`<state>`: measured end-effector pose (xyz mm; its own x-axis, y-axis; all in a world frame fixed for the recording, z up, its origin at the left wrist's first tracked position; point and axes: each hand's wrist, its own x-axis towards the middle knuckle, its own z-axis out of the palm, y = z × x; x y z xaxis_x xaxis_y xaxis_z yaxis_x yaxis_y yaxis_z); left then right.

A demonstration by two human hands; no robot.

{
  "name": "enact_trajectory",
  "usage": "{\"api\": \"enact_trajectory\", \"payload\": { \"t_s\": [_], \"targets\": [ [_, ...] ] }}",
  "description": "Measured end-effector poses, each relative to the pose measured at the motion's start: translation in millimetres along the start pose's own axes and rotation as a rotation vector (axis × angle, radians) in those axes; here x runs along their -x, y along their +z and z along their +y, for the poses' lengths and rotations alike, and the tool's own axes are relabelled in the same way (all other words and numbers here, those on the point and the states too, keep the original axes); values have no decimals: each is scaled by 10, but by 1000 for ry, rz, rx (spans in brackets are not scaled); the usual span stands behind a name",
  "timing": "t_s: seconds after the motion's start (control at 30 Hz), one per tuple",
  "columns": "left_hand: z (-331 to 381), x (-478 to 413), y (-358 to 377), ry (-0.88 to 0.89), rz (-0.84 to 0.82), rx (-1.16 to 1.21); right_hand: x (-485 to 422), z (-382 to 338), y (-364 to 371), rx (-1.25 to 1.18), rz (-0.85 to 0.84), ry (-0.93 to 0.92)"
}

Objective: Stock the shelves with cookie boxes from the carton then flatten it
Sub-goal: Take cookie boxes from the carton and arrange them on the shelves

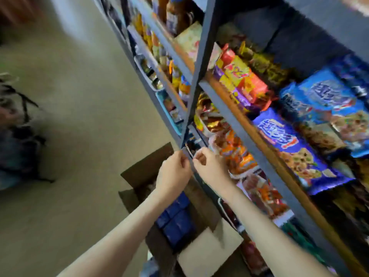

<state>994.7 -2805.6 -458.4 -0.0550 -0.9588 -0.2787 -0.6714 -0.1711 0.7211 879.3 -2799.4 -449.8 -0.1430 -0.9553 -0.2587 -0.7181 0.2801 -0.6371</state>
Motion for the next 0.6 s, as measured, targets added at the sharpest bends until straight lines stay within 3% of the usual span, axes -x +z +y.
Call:
{"api": "enact_trajectory", "payload": {
  "t_s": [0.27, 0.47, 0.6],
  "targets": [
    [-2380, -529, 1349, -475, -45, -9, -643, 1392, 2307, -47, -299, 143],
    [-3960, -950, 2619, -790, -120, 147, -994, 2680, 3991, -57, -487, 357],
    [-4830, -1292, 3336, -1008, -148, 254, -1355, 3327, 4851, 55, -596, 358]
  ]
}}
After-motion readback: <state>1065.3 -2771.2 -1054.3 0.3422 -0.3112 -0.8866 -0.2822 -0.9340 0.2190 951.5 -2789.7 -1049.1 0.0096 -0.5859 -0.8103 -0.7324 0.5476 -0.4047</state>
